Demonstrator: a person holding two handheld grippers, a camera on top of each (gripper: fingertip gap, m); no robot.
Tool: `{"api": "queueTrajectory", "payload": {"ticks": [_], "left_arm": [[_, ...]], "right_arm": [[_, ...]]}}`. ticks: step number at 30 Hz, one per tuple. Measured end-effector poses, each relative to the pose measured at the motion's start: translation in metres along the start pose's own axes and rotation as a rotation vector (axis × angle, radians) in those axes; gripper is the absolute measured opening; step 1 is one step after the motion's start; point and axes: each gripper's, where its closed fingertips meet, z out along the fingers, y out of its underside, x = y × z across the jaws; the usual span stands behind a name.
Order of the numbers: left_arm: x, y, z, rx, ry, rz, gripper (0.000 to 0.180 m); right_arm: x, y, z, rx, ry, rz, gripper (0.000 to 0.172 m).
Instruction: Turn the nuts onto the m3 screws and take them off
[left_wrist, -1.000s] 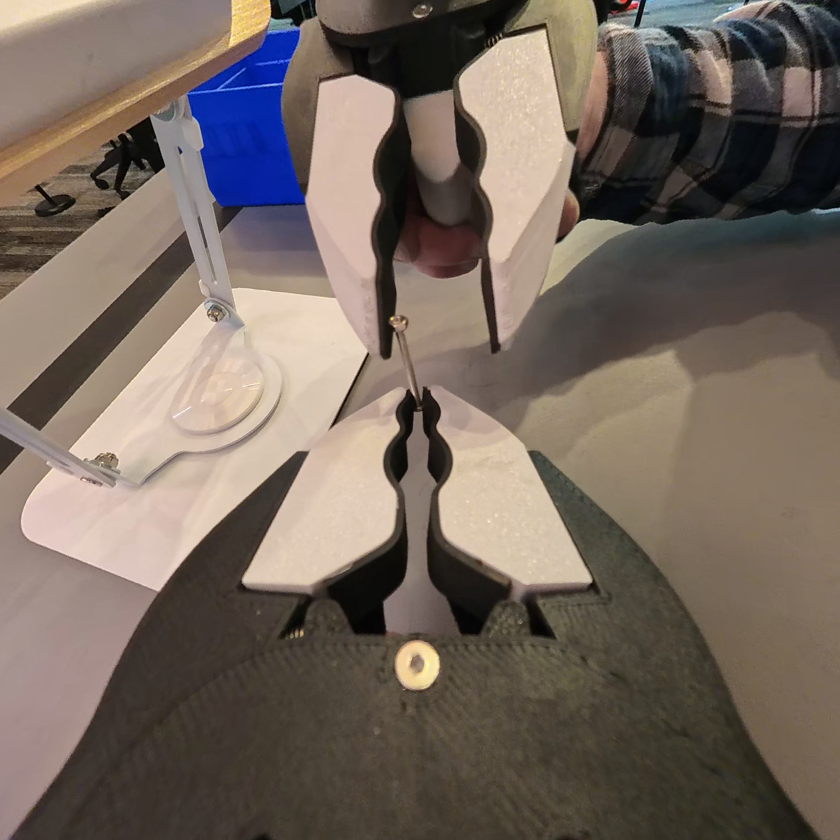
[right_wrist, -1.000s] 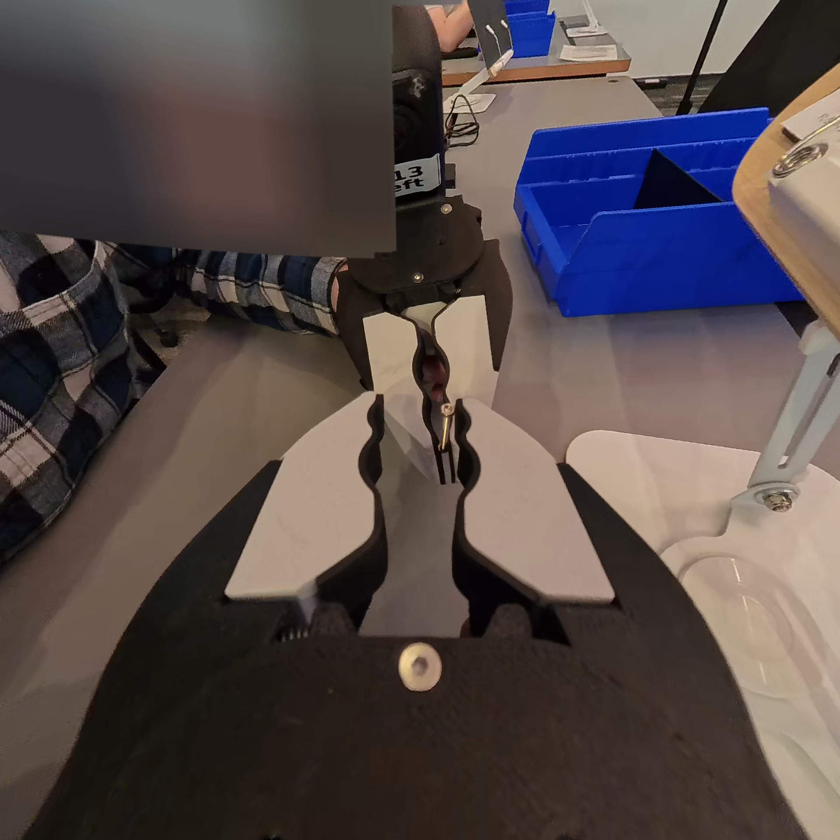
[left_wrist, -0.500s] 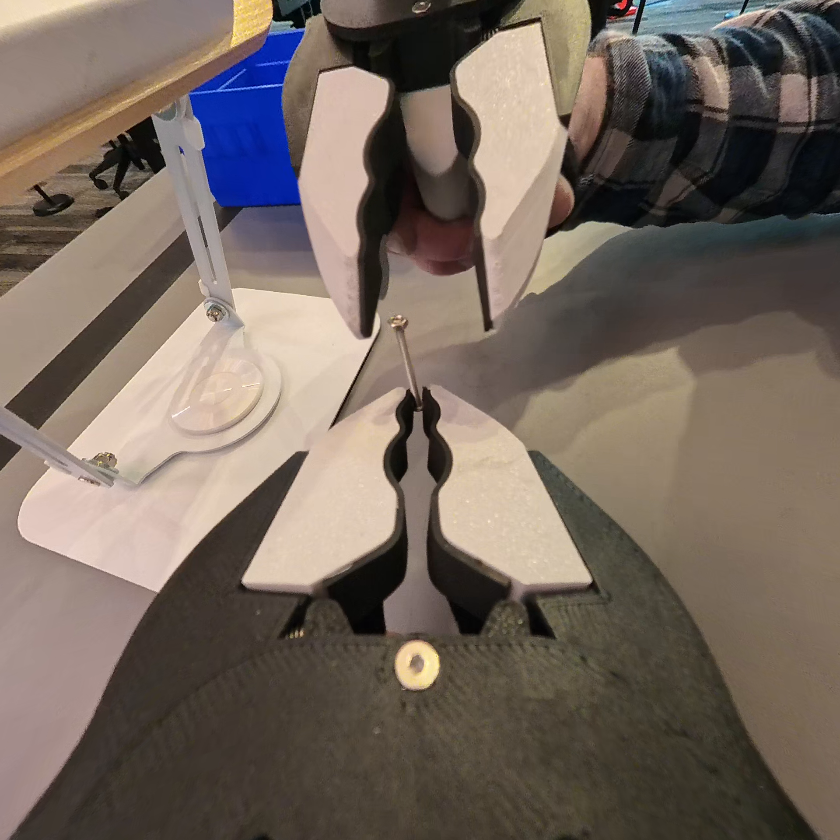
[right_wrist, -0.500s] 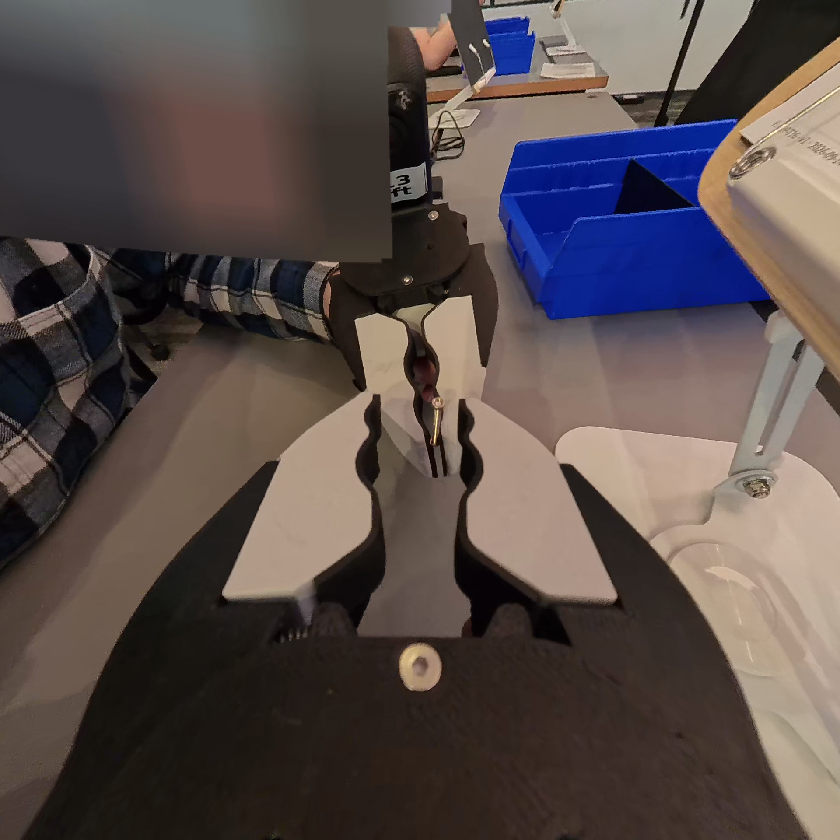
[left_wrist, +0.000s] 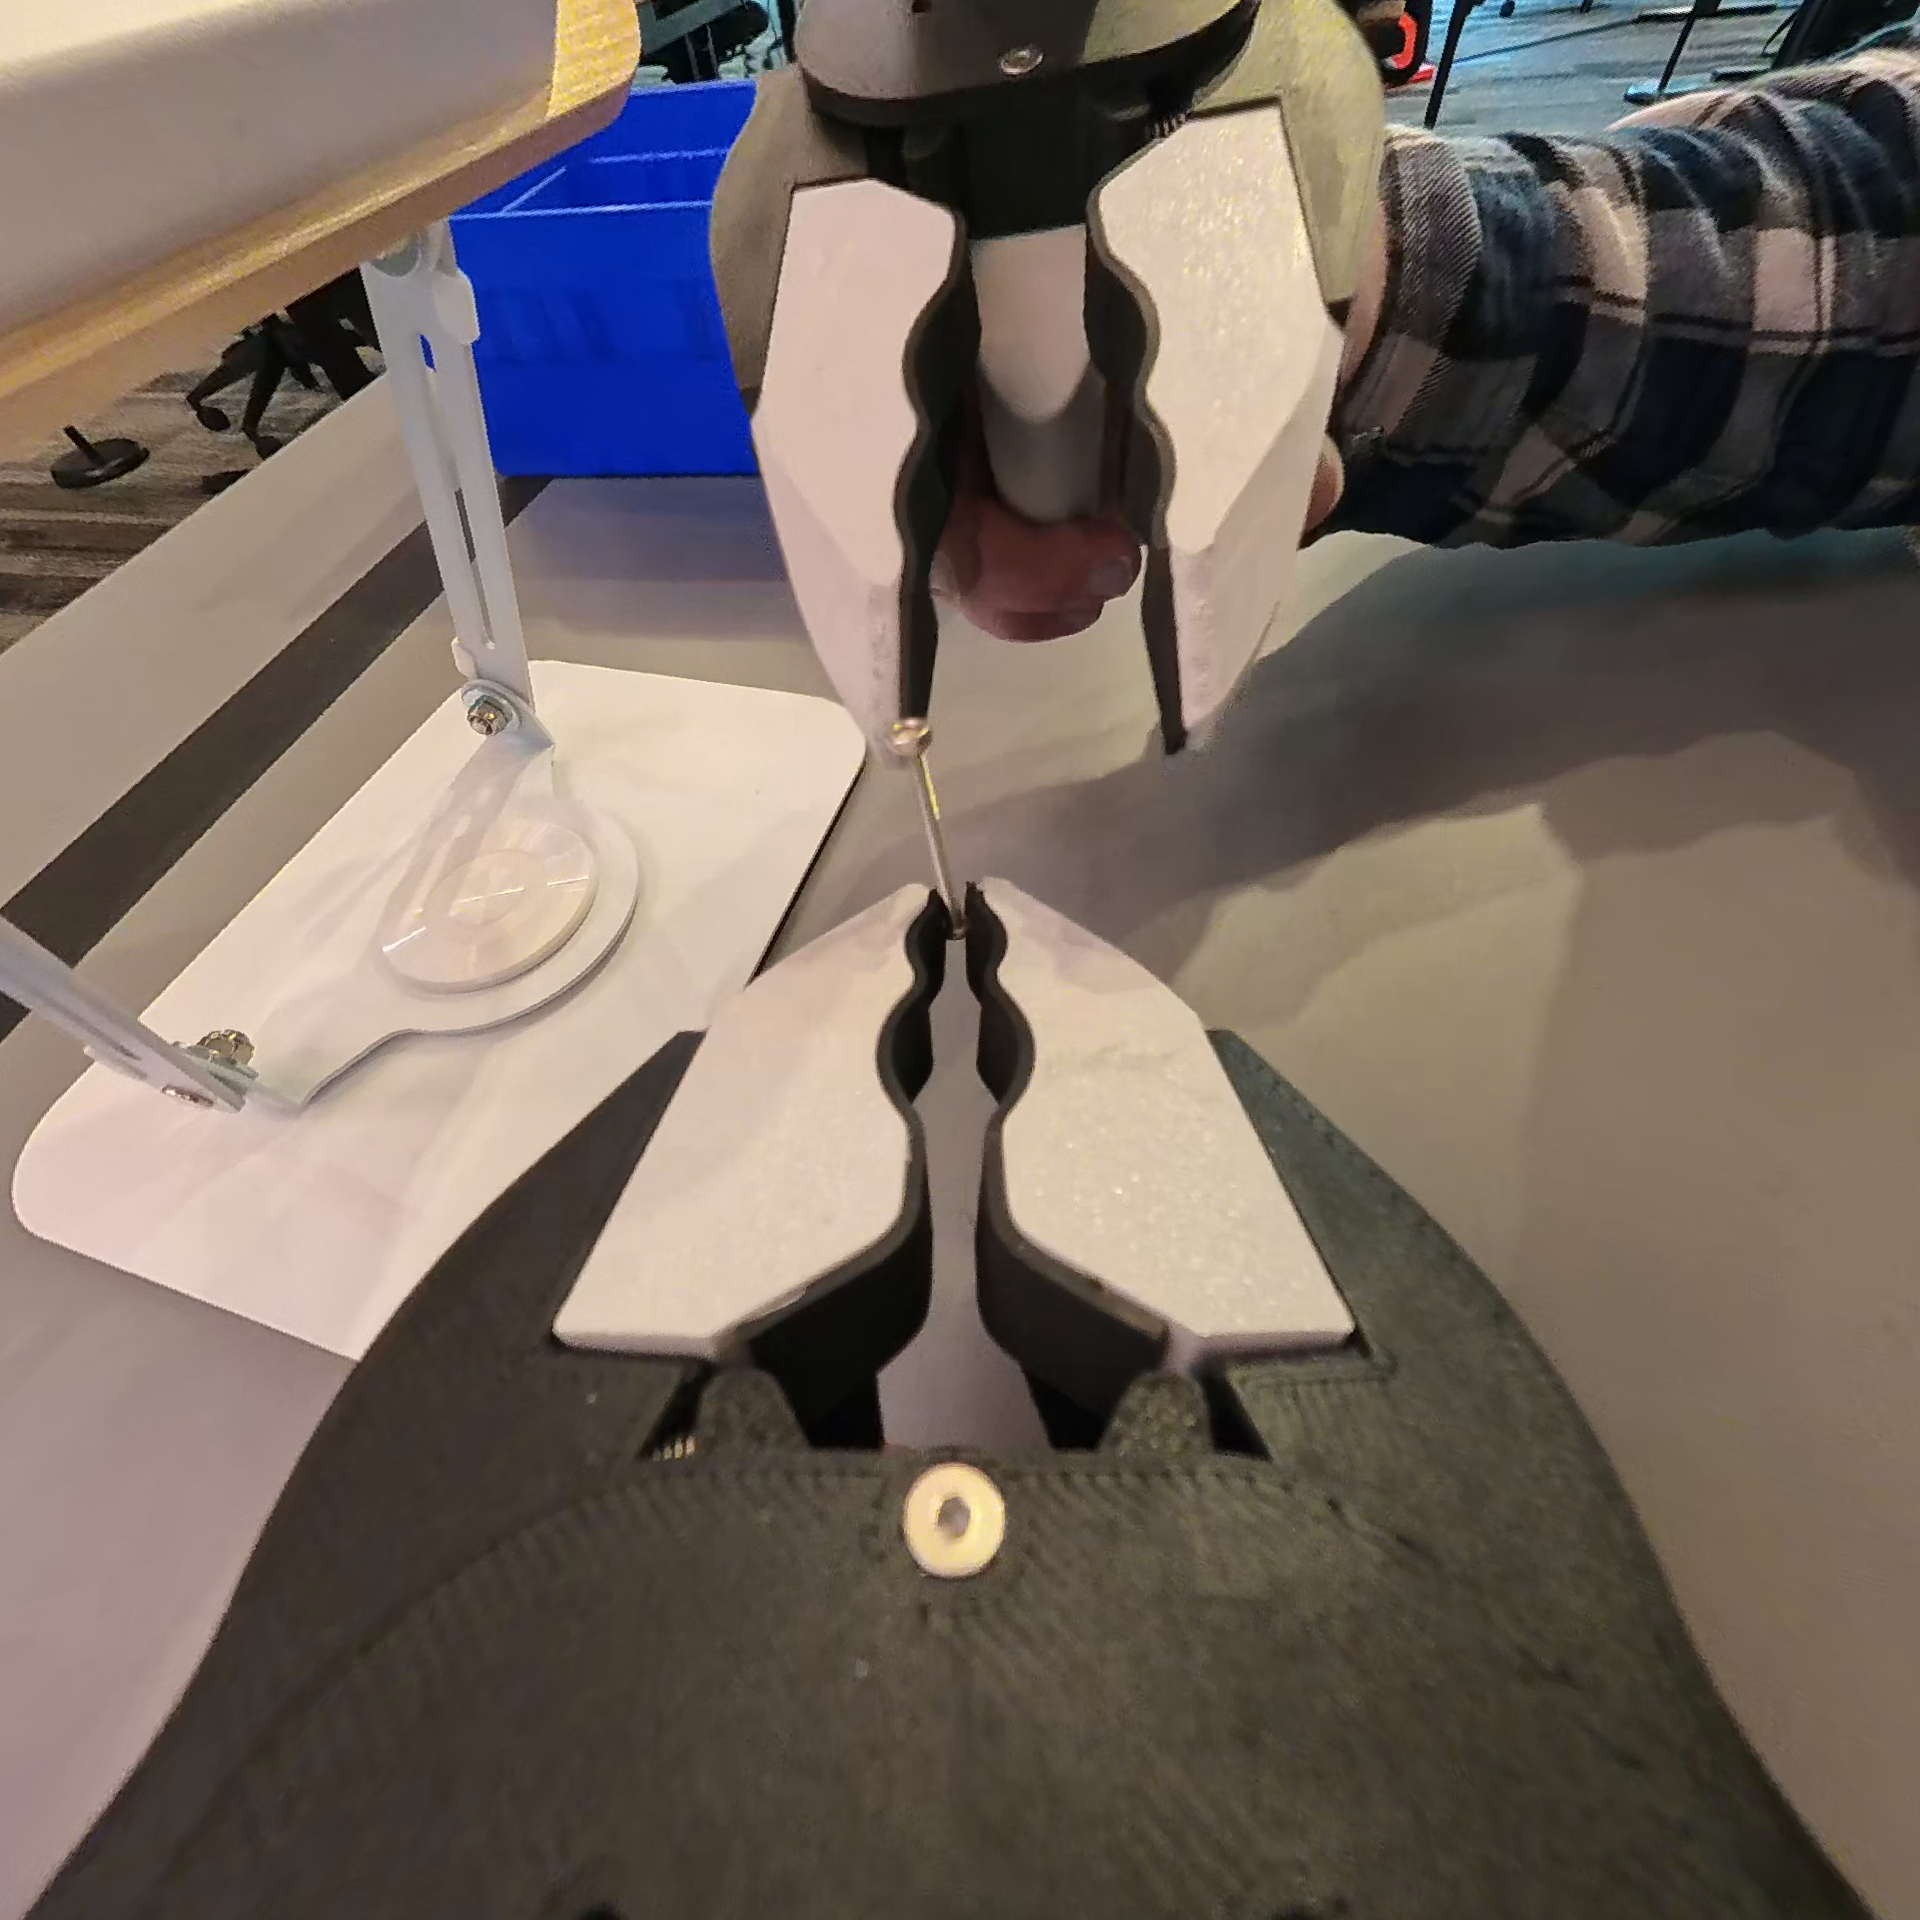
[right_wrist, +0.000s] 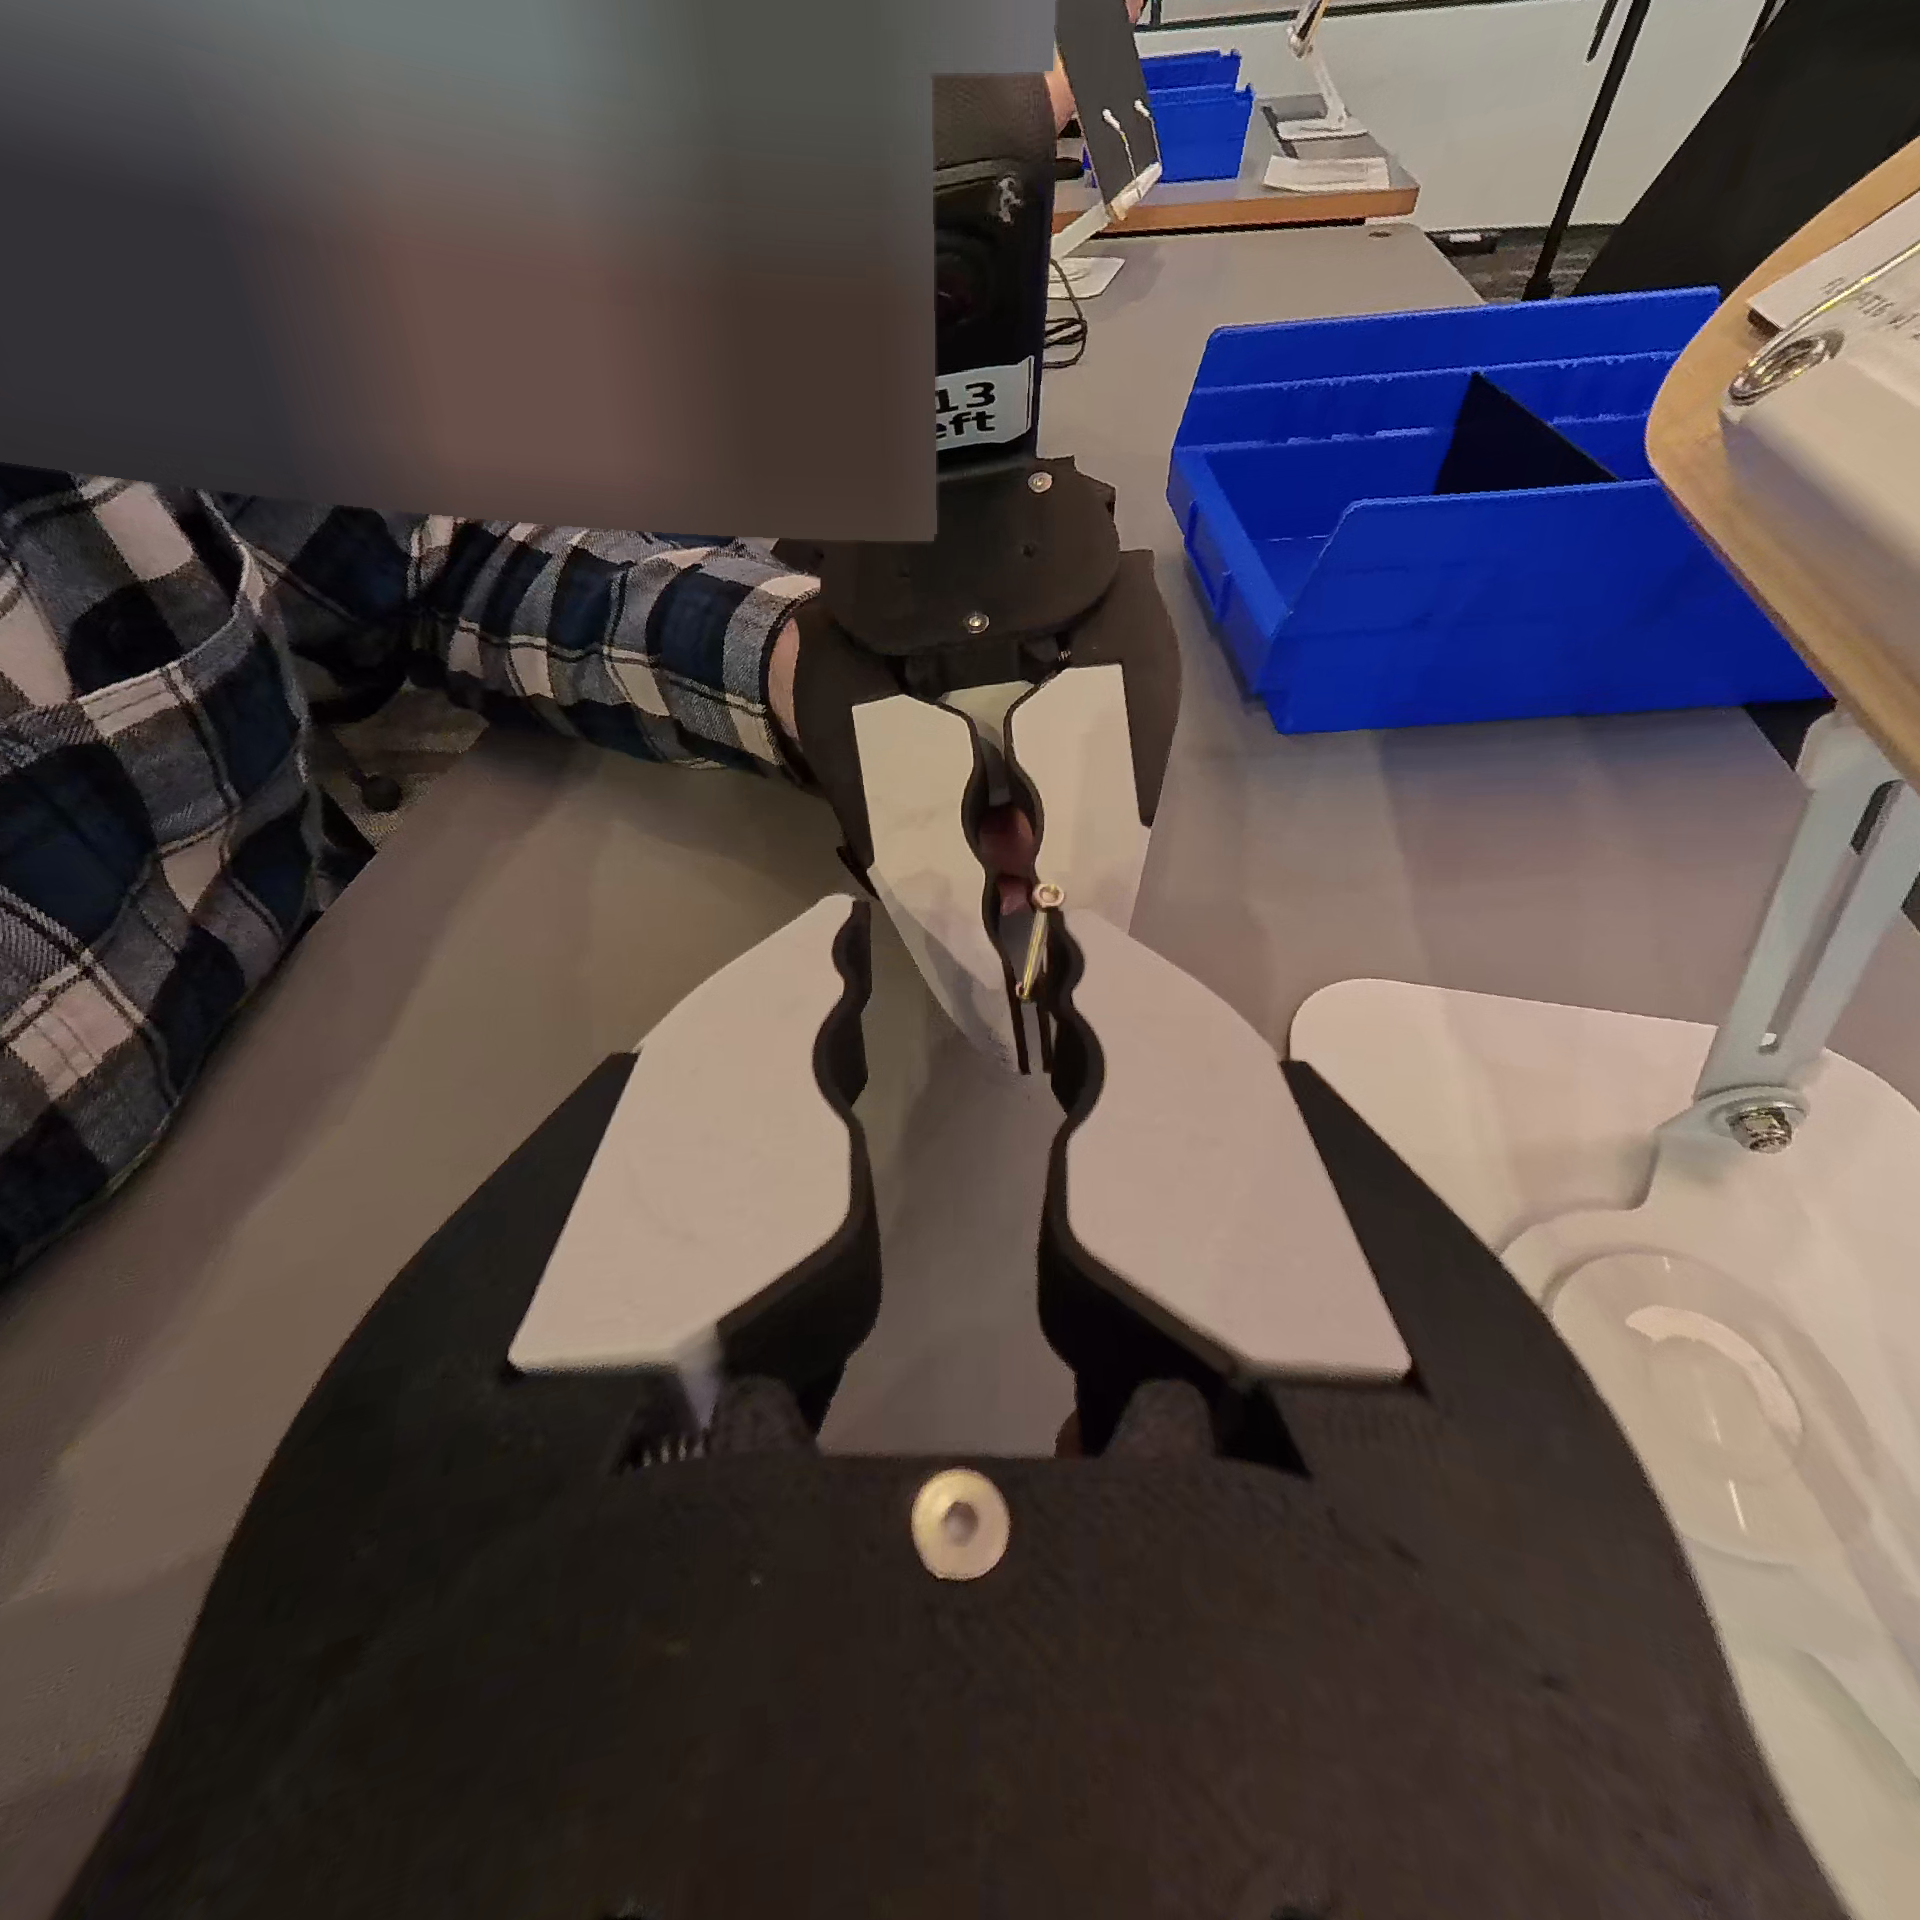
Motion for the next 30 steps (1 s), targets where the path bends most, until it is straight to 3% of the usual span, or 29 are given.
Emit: {"api": "queueTrajectory", "payload": {"ticks": [10, 16, 21, 25, 30], "left_arm": [[0.0, -0.001, 0.0, 0.001, 0.0, -0.001, 0.003], [-0.003, -0.002, -0.003, 0.016, -0.001, -0.018, 0.003], [0.001, -0.005, -0.002, 0.021, 0.013, -0.018, 0.003], [0.002, -0.009, -0.003, 0.029, 0.01, -0.019, 0.003], [-0.001, -0.012, -0.007, 0.051, 0.008, -0.048, 0.003]], "right_arm": [[-0.001, -0.003, 0.01, 0.011, 0.001, -0.017, 0.043], [-0.003, -0.003, -0.005, 0.044, 0.026, 0.0, 0.036], [0.004, -0.013, 0.008, 0.103, 0.055, 0.007, 0.065], [-0.002, -0.014, 0.024, 0.121, -0.001, 0.012, 0.065], [-0.013, -0.011, 0.019, 0.133, -0.01, 0.015, 0.061]]}}
